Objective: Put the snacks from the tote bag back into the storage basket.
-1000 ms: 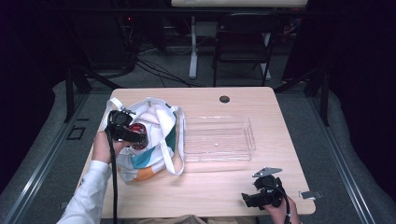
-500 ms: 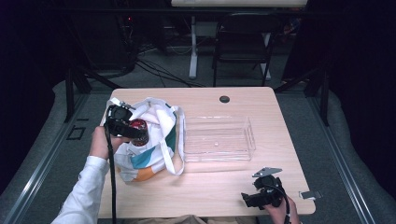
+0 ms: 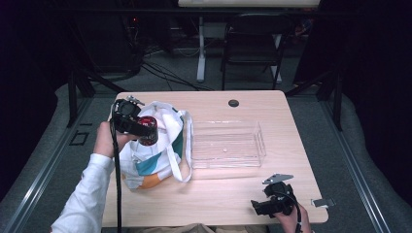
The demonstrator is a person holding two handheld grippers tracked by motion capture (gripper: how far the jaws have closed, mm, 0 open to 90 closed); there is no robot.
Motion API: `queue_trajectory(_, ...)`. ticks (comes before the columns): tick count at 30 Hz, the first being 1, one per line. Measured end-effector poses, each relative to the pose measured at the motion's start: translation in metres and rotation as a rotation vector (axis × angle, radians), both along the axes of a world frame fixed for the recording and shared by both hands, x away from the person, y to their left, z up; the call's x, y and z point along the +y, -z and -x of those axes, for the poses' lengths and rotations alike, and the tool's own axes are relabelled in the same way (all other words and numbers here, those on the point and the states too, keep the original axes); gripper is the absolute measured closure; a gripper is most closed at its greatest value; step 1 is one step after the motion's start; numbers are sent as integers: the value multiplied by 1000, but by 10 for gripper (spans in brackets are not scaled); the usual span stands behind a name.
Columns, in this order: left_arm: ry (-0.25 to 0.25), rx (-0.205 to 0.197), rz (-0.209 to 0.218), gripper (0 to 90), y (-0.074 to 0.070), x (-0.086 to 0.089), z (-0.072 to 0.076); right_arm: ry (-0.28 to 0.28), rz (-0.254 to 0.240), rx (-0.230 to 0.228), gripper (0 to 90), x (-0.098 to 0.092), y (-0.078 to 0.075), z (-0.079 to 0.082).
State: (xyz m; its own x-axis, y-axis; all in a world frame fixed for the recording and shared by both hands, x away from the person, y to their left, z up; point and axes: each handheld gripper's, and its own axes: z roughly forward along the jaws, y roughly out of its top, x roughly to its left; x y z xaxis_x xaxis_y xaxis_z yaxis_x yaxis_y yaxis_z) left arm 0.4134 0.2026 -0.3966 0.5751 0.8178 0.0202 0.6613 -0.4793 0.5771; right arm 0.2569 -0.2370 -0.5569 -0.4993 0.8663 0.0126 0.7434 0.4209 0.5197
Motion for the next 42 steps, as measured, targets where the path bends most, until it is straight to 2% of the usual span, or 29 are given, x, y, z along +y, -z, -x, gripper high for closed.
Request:
queue_trajectory(4, 21, -2, 16, 262, -6, -5, -1, -1, 6, 2, 89, 0, 0, 0)
queue_trajectory(13, 54, 23, -25, 268, -10, -18, -5, -8, 1, 4, 89, 0, -1, 1)
queue_trajectory(28, 101, -8, -11, 268, -28, -37, -7, -8, -3, 1, 89, -1, -1, 1)
queue_trajectory(32, 116, -13, -18, 268, -32, -46, -7, -8, -4, 2, 89, -1, -1, 1)
queue_trajectory(42, 162, -19, -5, 269, -37, -67, -8, -5, -4, -2, 89, -1, -1, 1)
